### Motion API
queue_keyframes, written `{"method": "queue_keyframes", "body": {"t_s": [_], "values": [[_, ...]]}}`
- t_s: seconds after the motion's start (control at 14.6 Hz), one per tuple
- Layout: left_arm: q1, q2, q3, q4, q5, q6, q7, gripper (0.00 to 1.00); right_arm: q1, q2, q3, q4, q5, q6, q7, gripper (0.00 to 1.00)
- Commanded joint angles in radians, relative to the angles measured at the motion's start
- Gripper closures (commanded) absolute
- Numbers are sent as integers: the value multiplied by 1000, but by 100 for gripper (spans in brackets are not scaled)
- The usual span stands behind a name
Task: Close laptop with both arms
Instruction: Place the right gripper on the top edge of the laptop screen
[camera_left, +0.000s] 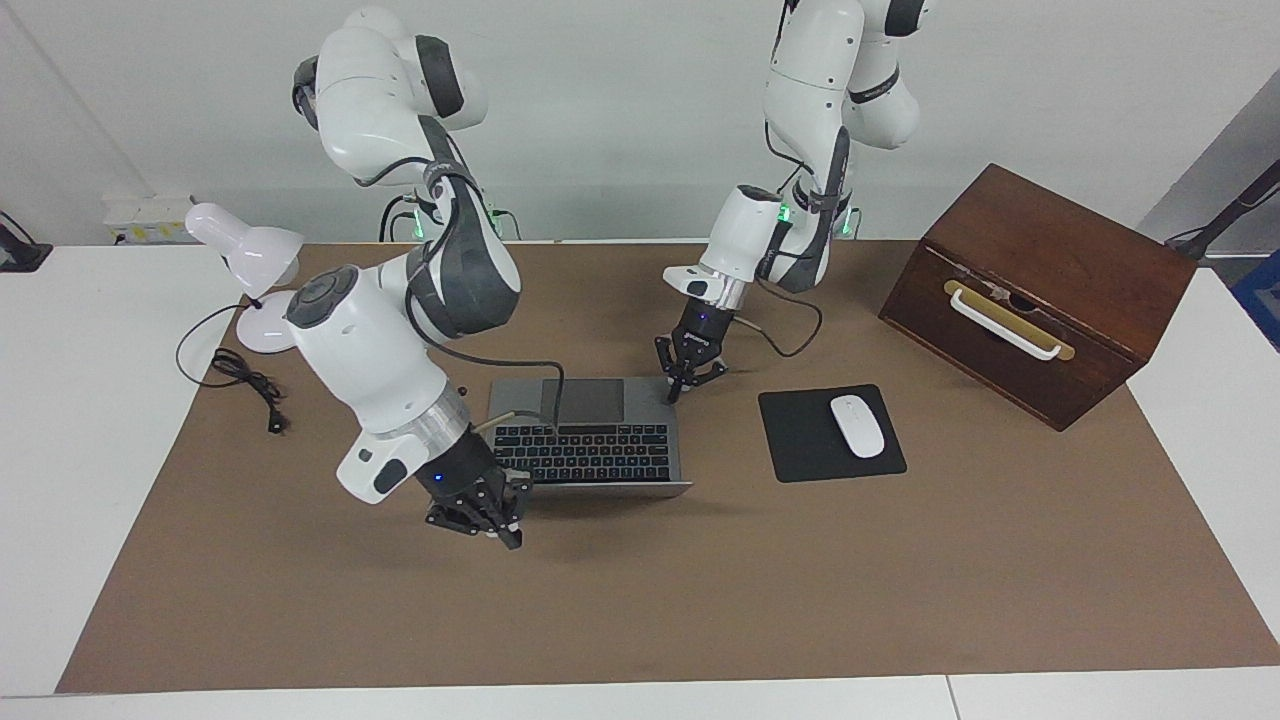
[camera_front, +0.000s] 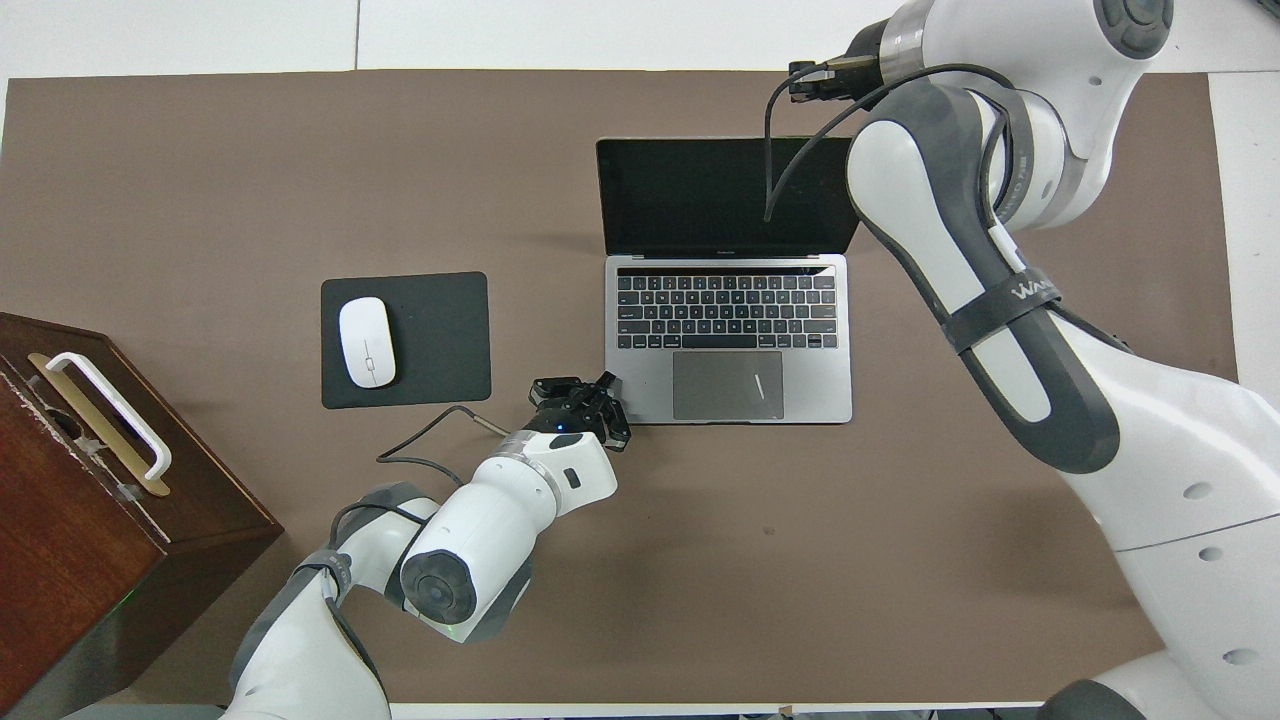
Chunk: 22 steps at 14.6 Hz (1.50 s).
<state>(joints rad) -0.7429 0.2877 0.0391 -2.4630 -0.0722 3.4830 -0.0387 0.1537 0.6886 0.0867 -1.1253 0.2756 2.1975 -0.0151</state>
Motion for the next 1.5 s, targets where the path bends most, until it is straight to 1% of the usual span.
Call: {"method": "queue_keyframes", "body": {"t_s": [0.0, 0.61, 0.89, 1.16, 1.43], "values": [[-21, 21, 12, 15, -12, 19, 6, 100, 14, -11, 5, -11, 17, -18, 17, 100], [-35, 24, 12, 15, -14, 21, 10, 100, 20, -14, 7, -33, 23, -90, 14, 100], [-36, 34, 12, 15, -12, 21, 10, 100, 27, -24, 7, -37, 23, -154, 14, 100], [-36, 34, 12, 15, -9, 21, 11, 100, 41, -40, 7, -60, 25, -173, 14, 100], [-35, 34, 13, 15, -6, 21, 11, 100, 32, -47, 7, -62, 46, -255, 17, 100]]}}
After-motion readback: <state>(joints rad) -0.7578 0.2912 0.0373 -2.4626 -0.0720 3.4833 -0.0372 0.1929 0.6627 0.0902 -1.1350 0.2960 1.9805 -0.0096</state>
